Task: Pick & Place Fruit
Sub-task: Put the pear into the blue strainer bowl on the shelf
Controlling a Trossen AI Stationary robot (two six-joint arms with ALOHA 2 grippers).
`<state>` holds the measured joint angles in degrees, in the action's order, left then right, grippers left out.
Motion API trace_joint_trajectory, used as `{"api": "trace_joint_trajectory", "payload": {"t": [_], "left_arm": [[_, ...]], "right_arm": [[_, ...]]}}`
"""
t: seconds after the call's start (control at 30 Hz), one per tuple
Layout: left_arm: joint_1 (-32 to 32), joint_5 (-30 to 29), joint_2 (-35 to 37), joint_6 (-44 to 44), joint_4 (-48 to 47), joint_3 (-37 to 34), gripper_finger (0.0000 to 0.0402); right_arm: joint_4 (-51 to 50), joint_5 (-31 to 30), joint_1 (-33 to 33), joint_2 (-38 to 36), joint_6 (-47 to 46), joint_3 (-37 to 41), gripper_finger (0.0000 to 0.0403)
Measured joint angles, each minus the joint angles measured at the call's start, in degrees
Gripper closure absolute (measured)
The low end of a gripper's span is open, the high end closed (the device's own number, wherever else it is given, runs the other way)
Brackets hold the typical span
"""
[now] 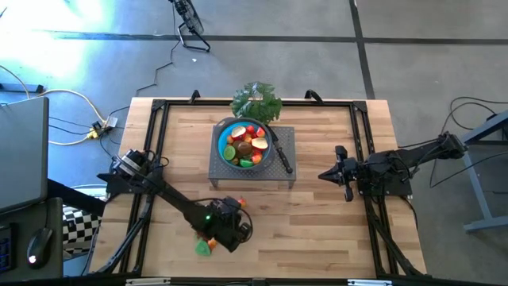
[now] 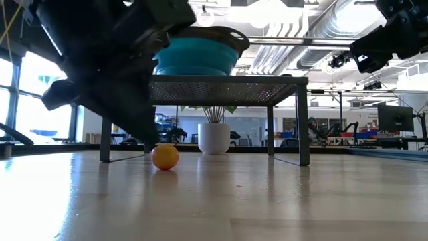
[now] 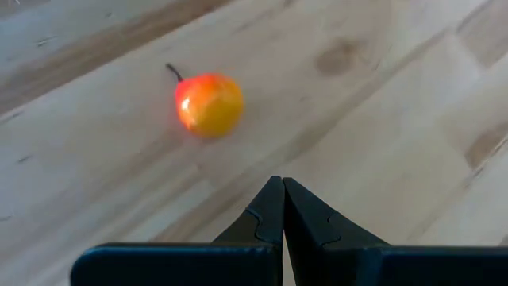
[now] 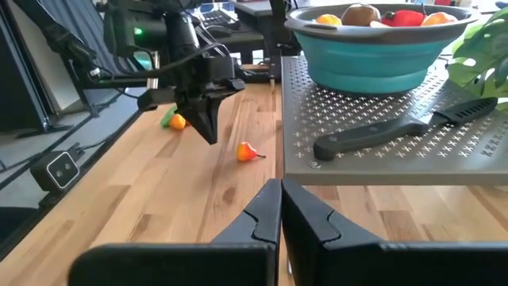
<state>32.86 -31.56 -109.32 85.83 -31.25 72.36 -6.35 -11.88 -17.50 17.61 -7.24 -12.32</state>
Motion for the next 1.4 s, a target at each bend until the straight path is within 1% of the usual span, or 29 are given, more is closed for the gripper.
{"api": "trace_joint_trajectory", "payload": {"t": [0.1,0.2,0.3,0.4,0.47,0.57,0.67,0.73,0.87,0.97,1.03,1.17,1.27,1.33,1.4], "left_arm": [[-0.9,2.4,0.0,-1.8,-0.2,0.0,0.0401],[-1.0,1.2,0.0,-1.3,-0.3,0.0,0.0401],[0.8,-3.9,0.0,-0.6,-0.2,0.0,0.0401],[4.5,-13.0,0.0,0.9,0.1,0.0,0.0401],[7.3,-17.4,0.0,1.8,0.2,0.0,0.0401],[10.5,-20.6,-1.1,2.5,0.7,0.0,0.0401],[12.3,-23.0,-3.4,2.6,0.2,-0.1,0.0401],[12.2,-23.2,-4.8,2.5,-0.3,-0.1,0.0401],[11.3,-22.5,-7.1,-0.5,-0.6,-0.1,0.0401],[10.4,-20.8,-7.7,-3.3,0.1,0.0,0.0401],[9.8,-18.7,-7.9,-3.6,-0.2,-0.1,0.0401],[7.9,-17.3,-7.9,-3.8,0.0,0.0,0.0398],[6.9,-16.8,-7.9,-5.9,1.0,0.0,0.0377],[6.7,-16.8,-7.9,-6.5,1.0,0.0,0.0350],[6.9,-17.1,-7.9,-5.7,0.0,-0.1,0.0314]], "right_arm": [[-0.3,0.0,0.0,0.0,0.0,0.0,0.0399],[-0.6,0.0,0.0,0.0,0.0,0.0,0.0399],[-0.6,0.0,0.0,0.0,0.0,0.0,0.0399],[-0.6,0.0,0.0,0.0,-0.2,0.0,0.0399],[-0.6,0.0,0.0,0.0,-0.5,0.0,0.0399],[-0.4,-0.1,0.0,0.0,-0.6,0.0,0.0399],[0.3,-0.1,0.0,0.0,-0.6,0.0,0.0399],[1.0,-0.1,0.0,0.0,-0.8,0.0,0.0399],[1.4,-0.1,0.0,0.0,-2.8,0.0,0.0399],[1.1,-0.2,0.0,0.0,-4.6,0.0,0.0399],[0.9,-0.1,0.0,0.0,-5.0,0.0,0.0399],[0.7,-0.8,0.0,0.0,-5.0,0.0,0.0399],[0.5,-2.8,0.0,0.0,-5.2,0.0,0.0399],[0.5,-3.3,0.0,0.0,-5.2,0.0,0.0399],[0.5,-3.4,0.0,0.0,-5.2,0.0,0.0399]]}}
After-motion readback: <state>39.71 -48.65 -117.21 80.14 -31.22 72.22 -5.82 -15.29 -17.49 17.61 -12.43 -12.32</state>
